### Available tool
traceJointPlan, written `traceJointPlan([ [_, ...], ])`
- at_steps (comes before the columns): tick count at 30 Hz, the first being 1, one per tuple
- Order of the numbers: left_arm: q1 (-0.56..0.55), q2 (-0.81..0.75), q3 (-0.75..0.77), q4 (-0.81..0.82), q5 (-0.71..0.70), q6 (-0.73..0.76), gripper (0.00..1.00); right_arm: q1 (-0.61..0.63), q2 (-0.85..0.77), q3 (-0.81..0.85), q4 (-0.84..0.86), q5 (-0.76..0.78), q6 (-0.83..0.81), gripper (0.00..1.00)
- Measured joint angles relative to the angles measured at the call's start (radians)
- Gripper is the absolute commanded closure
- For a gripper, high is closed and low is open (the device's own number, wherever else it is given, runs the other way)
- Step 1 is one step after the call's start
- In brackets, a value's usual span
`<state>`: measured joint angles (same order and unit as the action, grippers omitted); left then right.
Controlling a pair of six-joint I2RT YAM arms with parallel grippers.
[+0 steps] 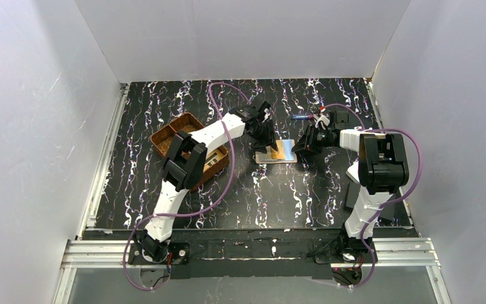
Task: Put the credit cards into the card holder
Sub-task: Insert the credit card into the card holder.
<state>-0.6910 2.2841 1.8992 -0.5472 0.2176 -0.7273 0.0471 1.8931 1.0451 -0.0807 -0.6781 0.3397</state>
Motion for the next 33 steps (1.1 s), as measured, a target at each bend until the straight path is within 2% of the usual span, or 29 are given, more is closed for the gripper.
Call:
traceJointPlan([
  [15, -0.017, 0.038, 0.02, 0.064, 0.053, -0.003, 0.6, 0.0, 0.0, 0.0, 0.0, -0.006, -0.001, 0.68],
  [20, -0.021, 0.068, 0.037, 0.109, 0.097, -0.013, 0.63, 0.002, 0.0, 0.0, 0.001, -0.006, 0.002, 0.62],
  [27, -0.023, 0.121, 0.058, 0.153, 0.147, -0.051, 0.67, -0.002, 0.0, -0.023, 0.039, -0.007, 0.06, 0.62],
  [33, -0.021, 0.122, 0.055, 0.159, 0.149, -0.061, 0.72, -0.014, -0.002, -0.029, 0.05, -0.009, 0.083, 0.67],
])
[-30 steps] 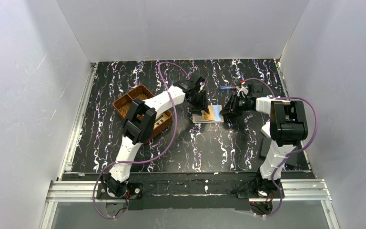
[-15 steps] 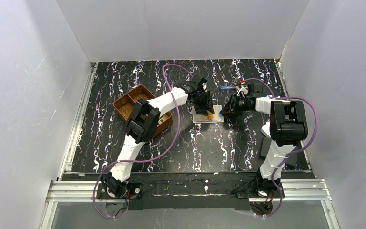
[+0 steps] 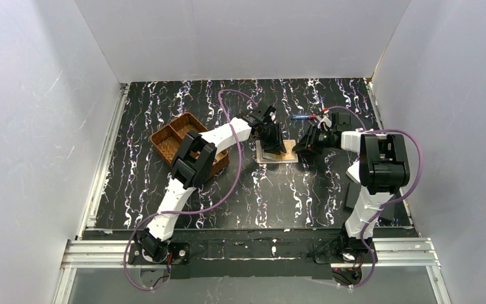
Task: Put the credit cards into the card holder
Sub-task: Insert the credit card into the card holder.
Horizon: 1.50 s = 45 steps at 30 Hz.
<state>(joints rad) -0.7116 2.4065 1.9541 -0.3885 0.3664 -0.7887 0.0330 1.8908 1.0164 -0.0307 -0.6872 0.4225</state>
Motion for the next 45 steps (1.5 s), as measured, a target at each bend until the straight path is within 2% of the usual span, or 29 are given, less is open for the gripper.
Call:
traceJointPlan([
  [3, 0.0, 0.0, -0.002, 0.0, 0.0, -0.004, 0.74, -0.001, 0.0, -0.007, 0.015, -0.012, 0.009, 0.7],
  [9, 0.001, 0.0, -0.012, 0.008, -0.003, -0.01, 0.75, -0.001, 0.0, -0.037, 0.059, -0.055, 0.039, 0.7],
  [16, 0.001, 0.0, -0.018, 0.016, -0.003, -0.016, 0.76, -0.001, 0.0, -0.039, 0.059, -0.057, 0.039, 0.62],
  [20, 0.001, 0.0, -0.023, 0.023, -0.002, -0.019, 0.76, 0.0, -0.031, -0.037, -0.003, -0.009, -0.01, 0.61],
  [24, 0.001, 0.0, -0.024, 0.023, -0.002, -0.02, 0.76, -0.004, -0.054, -0.037, -0.055, 0.036, -0.05, 0.62],
  [33, 0.002, 0.0, -0.029, 0.03, 0.005, -0.026, 0.76, -0.006, -0.05, -0.046, -0.055, 0.021, -0.058, 0.69],
  [45, 0.003, 0.0, -0.031, 0.034, 0.008, -0.035, 0.78, 0.002, -0.03, -0.046, -0.026, -0.02, -0.04, 0.69],
])
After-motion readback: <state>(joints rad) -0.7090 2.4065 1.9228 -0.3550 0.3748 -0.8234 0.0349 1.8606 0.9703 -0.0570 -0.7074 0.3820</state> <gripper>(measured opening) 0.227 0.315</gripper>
